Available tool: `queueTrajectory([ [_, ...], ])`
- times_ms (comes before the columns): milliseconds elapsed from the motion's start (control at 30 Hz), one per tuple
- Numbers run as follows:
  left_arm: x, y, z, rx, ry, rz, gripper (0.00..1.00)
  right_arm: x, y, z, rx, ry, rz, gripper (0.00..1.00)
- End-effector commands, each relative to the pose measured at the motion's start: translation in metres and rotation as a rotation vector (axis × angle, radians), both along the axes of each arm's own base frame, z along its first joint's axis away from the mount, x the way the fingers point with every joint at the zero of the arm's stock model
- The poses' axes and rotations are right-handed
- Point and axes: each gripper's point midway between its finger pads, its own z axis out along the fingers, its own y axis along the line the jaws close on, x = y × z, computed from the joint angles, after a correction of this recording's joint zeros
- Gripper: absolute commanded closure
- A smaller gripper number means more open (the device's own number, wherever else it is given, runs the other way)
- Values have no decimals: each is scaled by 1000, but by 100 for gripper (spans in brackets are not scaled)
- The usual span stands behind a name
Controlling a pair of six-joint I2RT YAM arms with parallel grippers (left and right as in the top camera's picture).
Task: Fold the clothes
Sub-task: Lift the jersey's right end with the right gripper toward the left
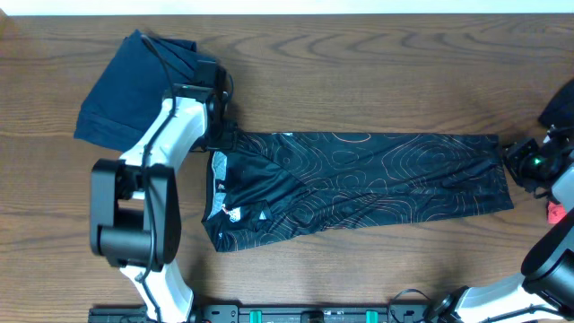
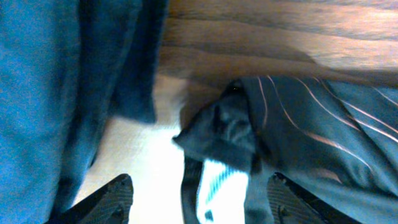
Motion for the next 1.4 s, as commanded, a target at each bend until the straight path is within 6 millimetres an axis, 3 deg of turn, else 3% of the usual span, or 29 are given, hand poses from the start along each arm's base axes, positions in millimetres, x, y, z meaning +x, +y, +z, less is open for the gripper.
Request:
queueTrajectory([
  [0,-1,1,29,-15,-50,4,27,6,-13,24,-30,-53,67,59],
  [167,-11,-17,55,-127,-73,-16,25,4,-34,54,-136,-1,151,47],
  [300,-17,-35,68,-231,-78,-39,23,-6,-47,56,-215,90,153,42],
  [567,-34,-44,69,-295,-12,-45,21,-15,-33,24,-186,136,287,34],
  [833,-32,-45,69,-296,-19,-46,20,-34,-26,-12,-153,246,376,34],
  [1100,-30,-45,70,-297,-27,-47,20,-34,5,-46,-77,278,522,35],
  [1200,-29,-45,70,-297,-32,-48,20,-34,19,-54,-51,295,565,36],
  [1367,-28,-45,70,-297,-36,-49,19,-37,33,-58,-42,327,618,49],
])
